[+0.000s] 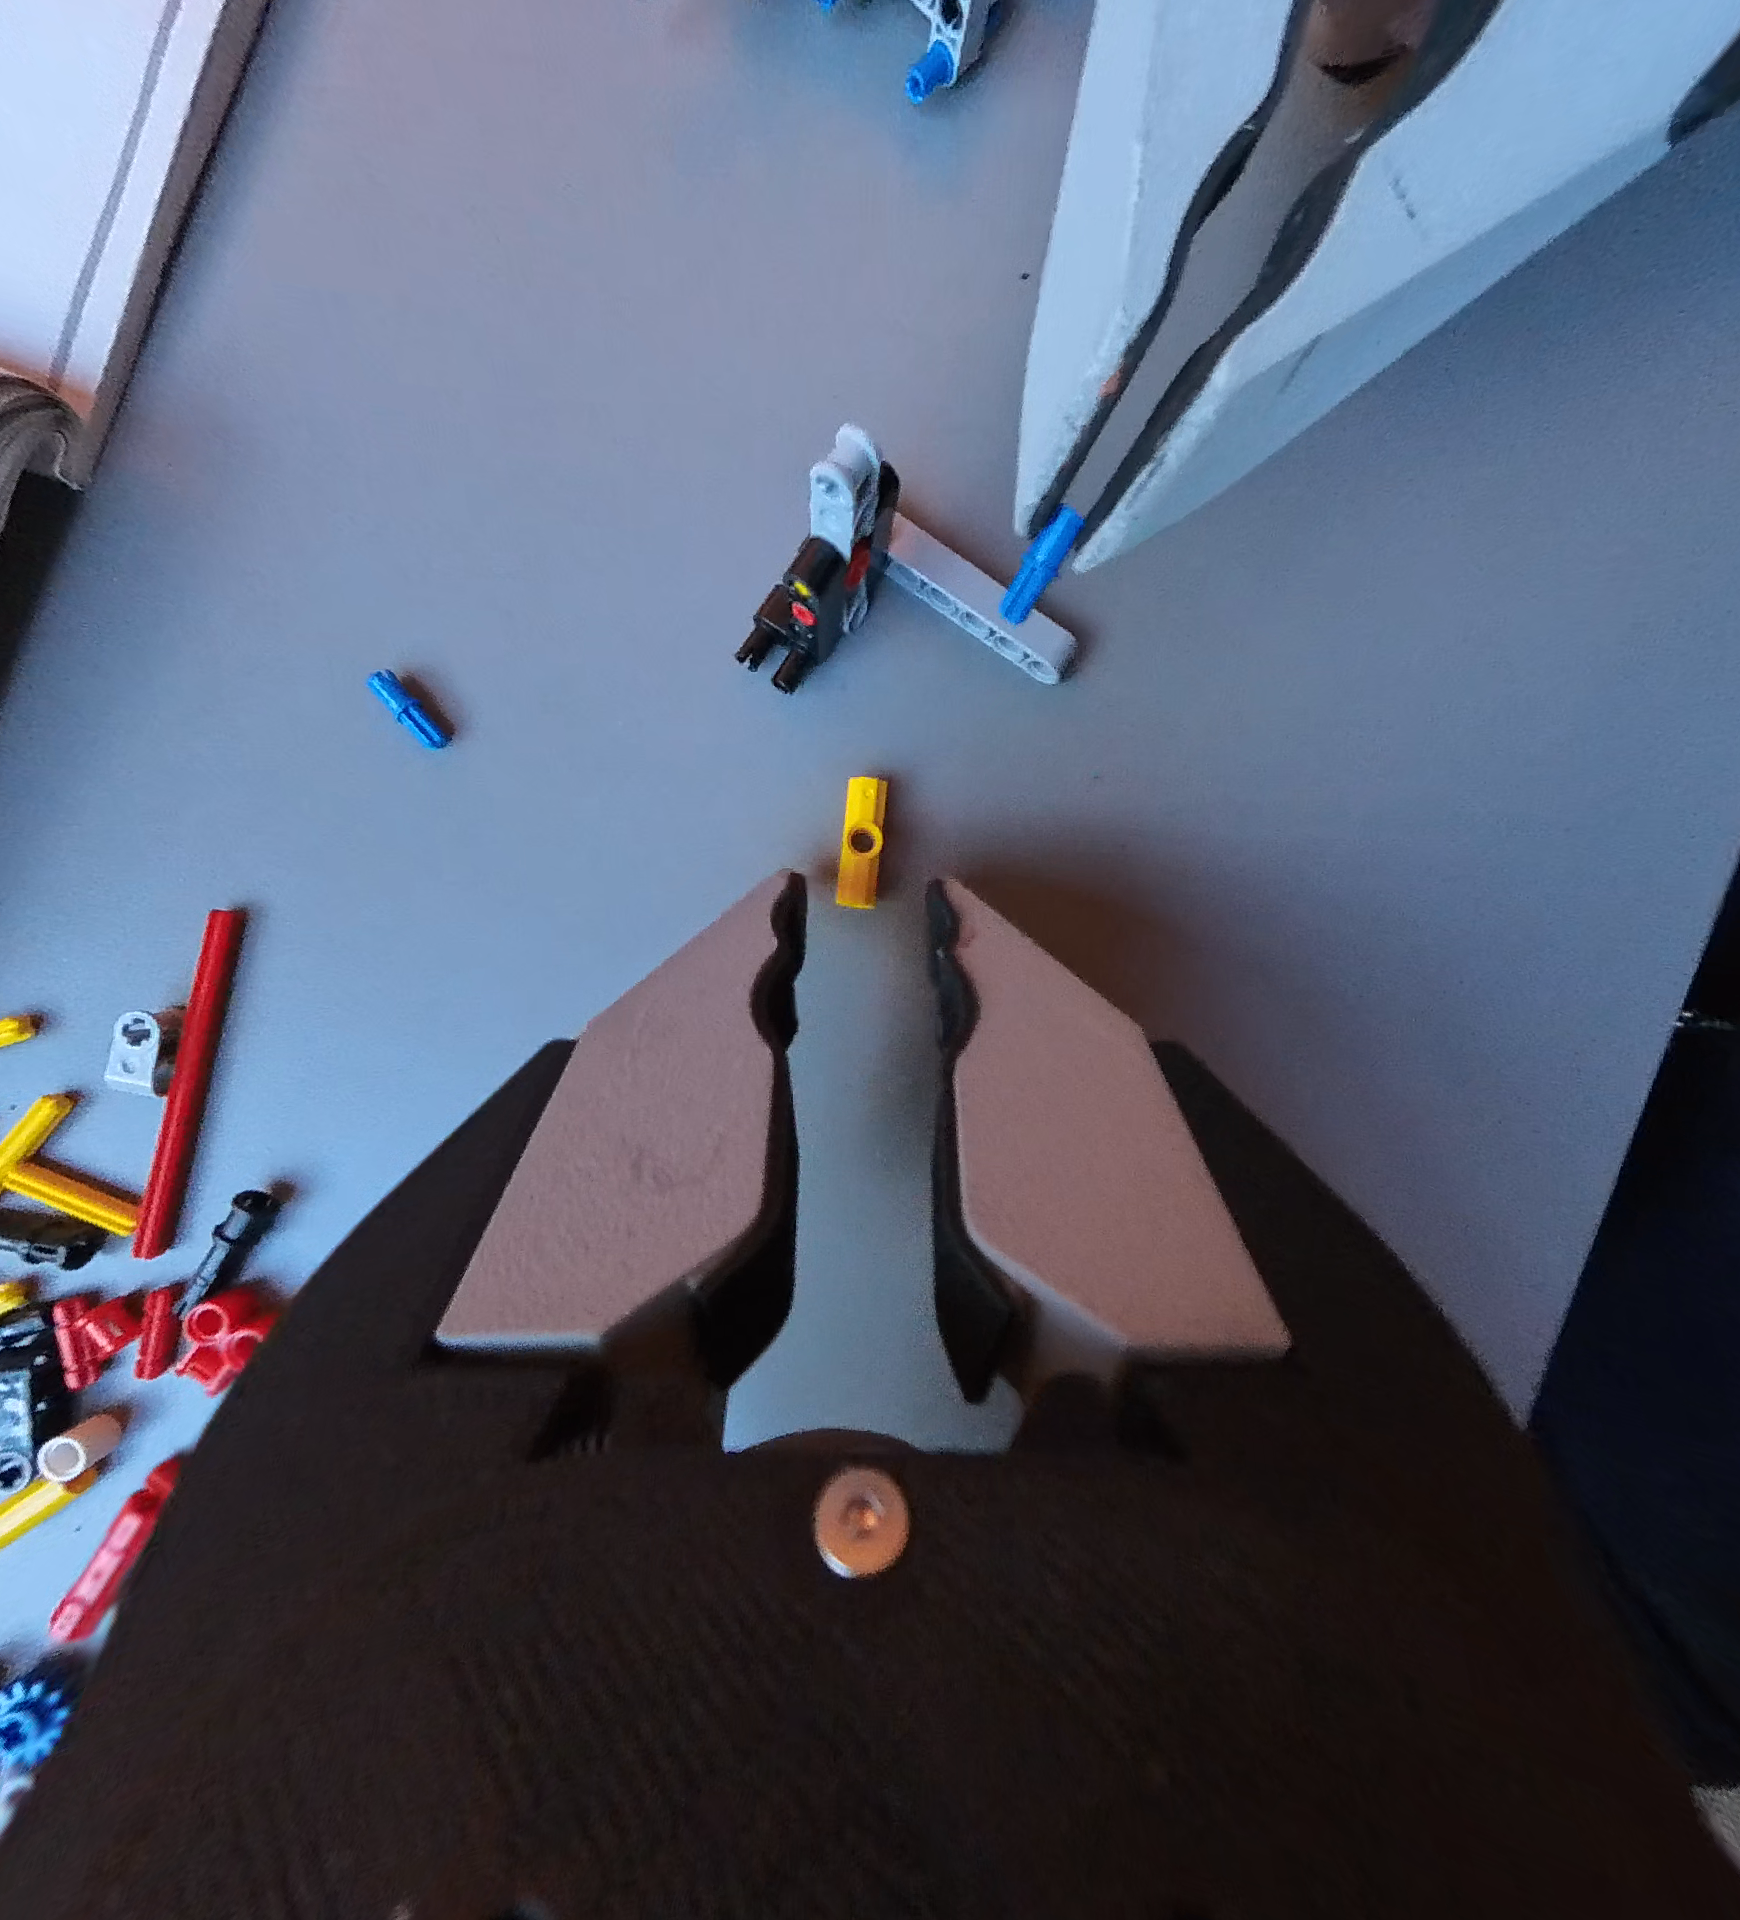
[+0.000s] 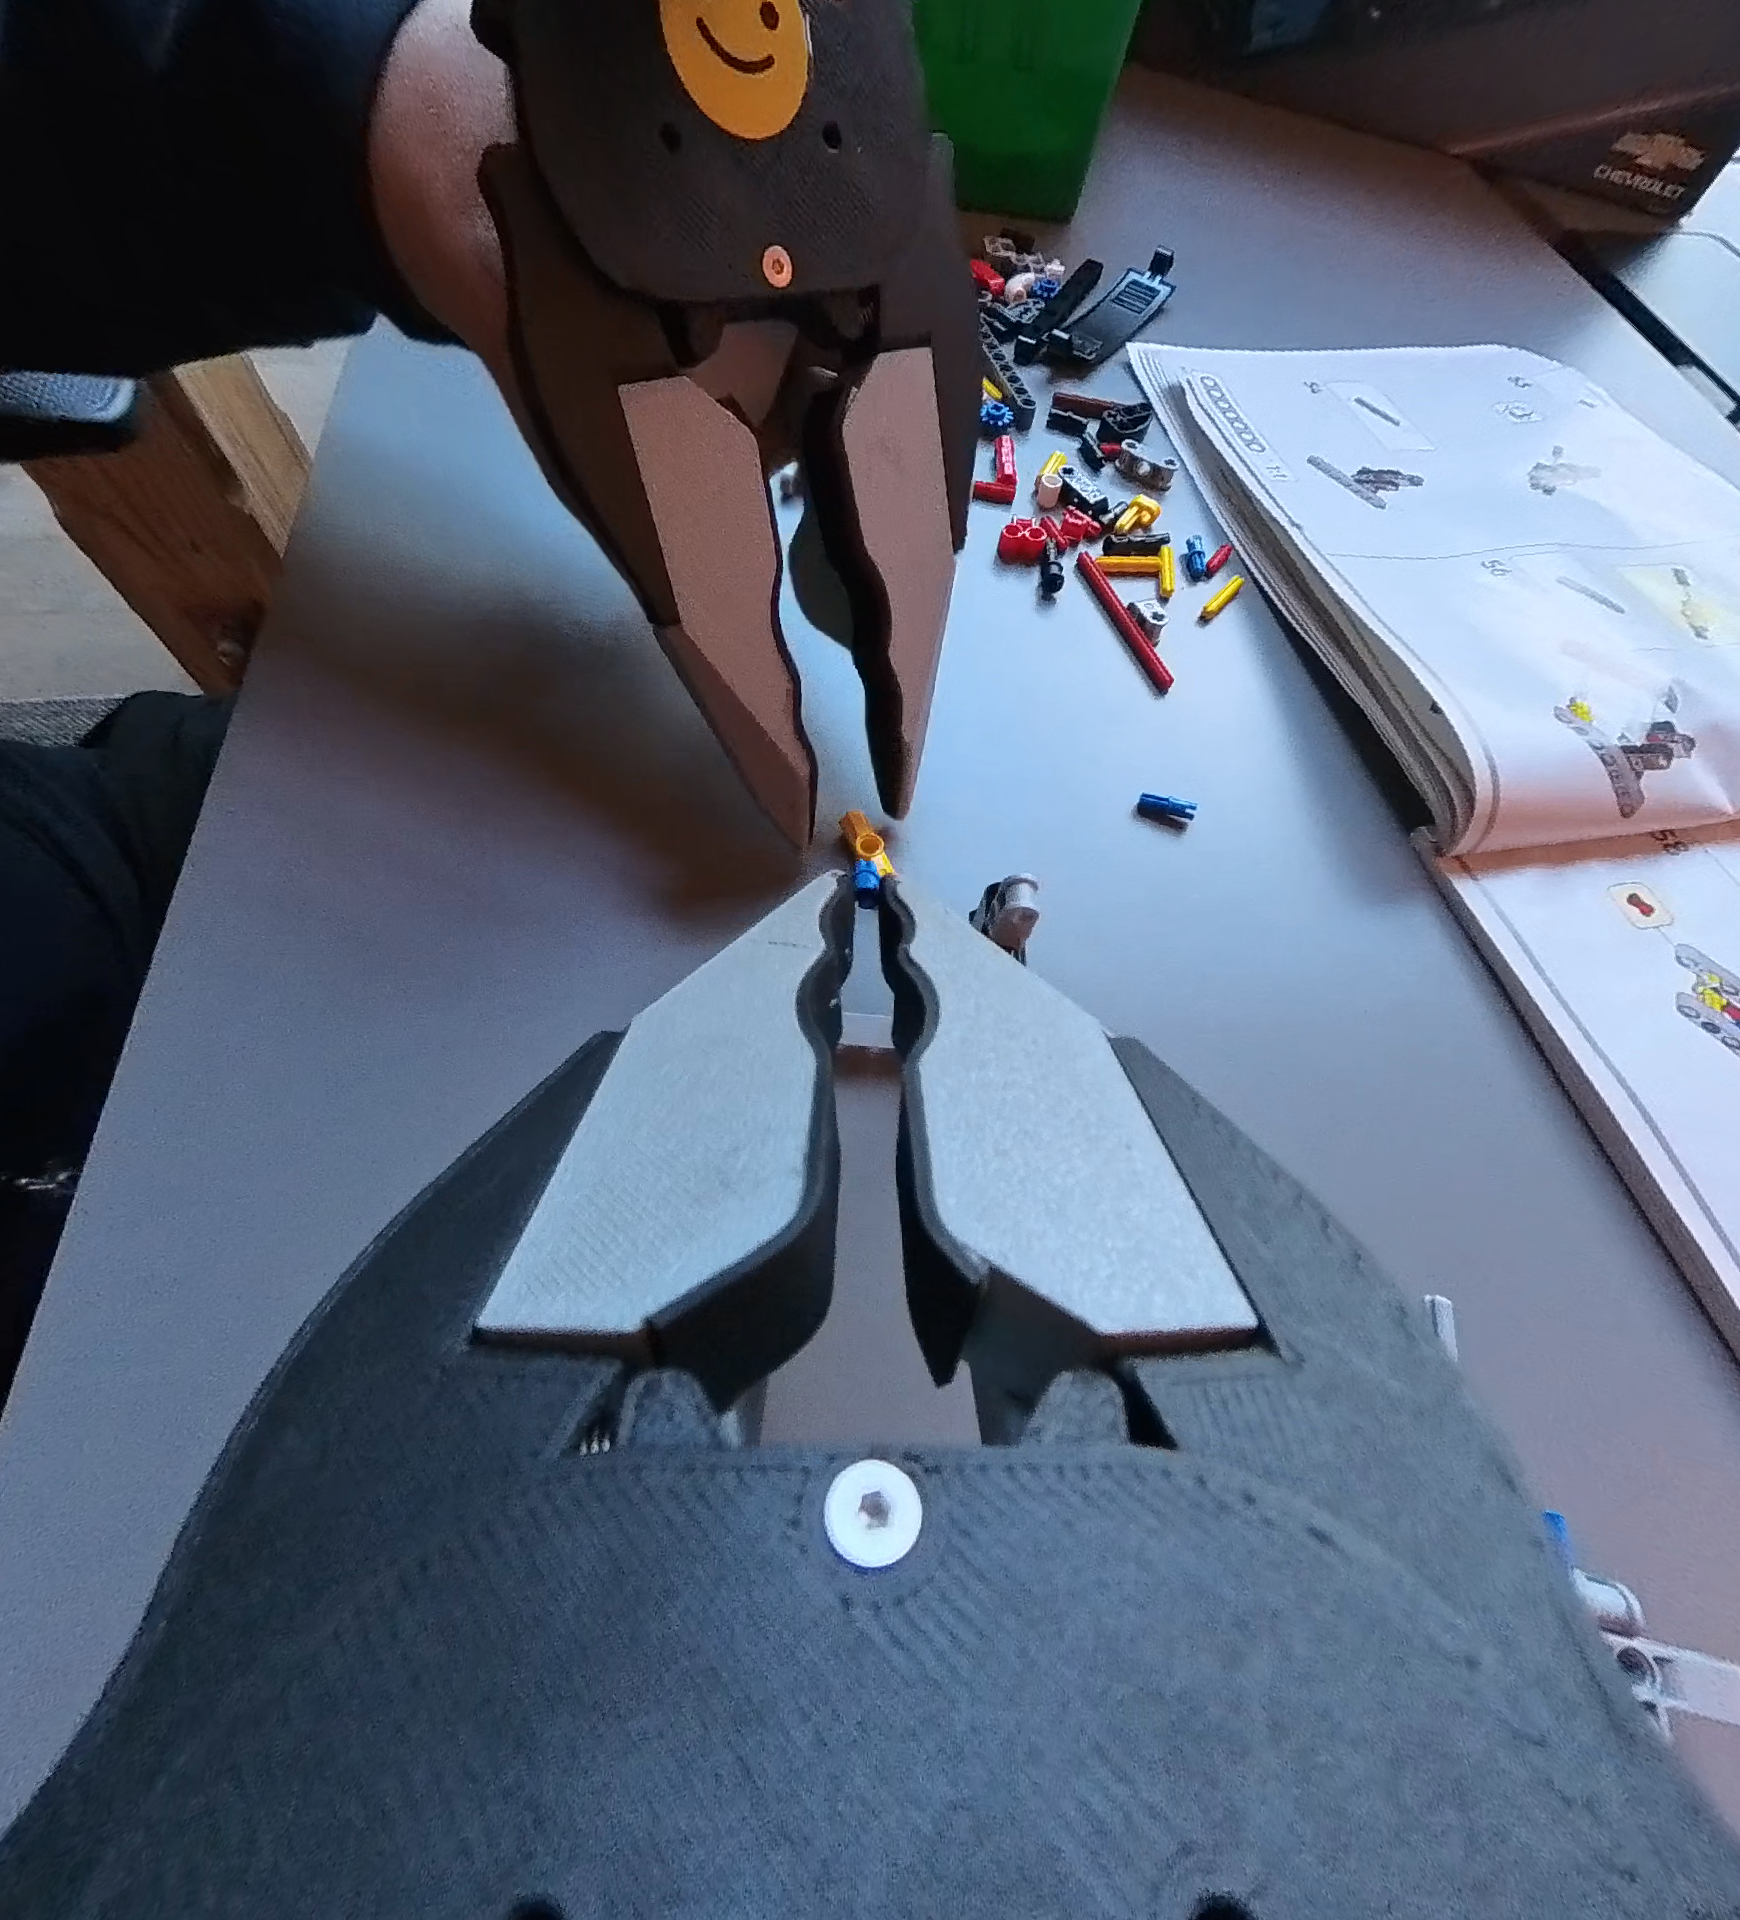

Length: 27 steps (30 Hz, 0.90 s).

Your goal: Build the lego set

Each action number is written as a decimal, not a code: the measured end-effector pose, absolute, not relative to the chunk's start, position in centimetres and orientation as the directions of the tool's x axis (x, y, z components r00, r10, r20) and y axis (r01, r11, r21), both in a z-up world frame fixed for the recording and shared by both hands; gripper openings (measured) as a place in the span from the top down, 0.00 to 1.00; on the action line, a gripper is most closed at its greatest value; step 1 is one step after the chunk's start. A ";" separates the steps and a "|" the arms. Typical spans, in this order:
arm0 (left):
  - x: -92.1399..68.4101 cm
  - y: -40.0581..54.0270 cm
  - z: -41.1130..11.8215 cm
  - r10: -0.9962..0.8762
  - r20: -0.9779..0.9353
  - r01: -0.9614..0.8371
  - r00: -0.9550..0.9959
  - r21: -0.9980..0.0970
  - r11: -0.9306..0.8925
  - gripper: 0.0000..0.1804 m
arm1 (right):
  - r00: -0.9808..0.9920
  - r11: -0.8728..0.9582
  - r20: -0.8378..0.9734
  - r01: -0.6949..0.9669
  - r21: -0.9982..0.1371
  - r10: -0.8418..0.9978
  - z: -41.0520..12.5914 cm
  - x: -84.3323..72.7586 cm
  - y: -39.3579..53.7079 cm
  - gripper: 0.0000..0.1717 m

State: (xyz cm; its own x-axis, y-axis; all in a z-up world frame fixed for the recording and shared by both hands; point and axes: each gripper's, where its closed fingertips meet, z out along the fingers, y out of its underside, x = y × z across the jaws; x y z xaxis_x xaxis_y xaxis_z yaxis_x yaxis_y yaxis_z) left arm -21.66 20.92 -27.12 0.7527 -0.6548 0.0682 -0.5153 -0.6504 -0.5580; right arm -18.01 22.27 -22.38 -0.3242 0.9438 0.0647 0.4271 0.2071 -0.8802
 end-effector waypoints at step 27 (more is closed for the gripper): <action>-19.8 21.3 -21.1 -0.805 -0.203 -0.389 0.557 -0.921 -0.037 0.97 | -0.370 0.207 0.133 0.167 -0.964 0.919 -17.4 -17.3 21.4 1.00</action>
State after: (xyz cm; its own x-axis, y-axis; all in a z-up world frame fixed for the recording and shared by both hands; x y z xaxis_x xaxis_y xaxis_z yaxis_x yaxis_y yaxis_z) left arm -19.76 21.30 -21.05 0.5569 -0.8055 -0.2027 -0.3889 -0.0372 -0.9205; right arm -17.30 21.35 -17.37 -0.3699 0.9195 0.1330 0.1669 0.2066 -0.9641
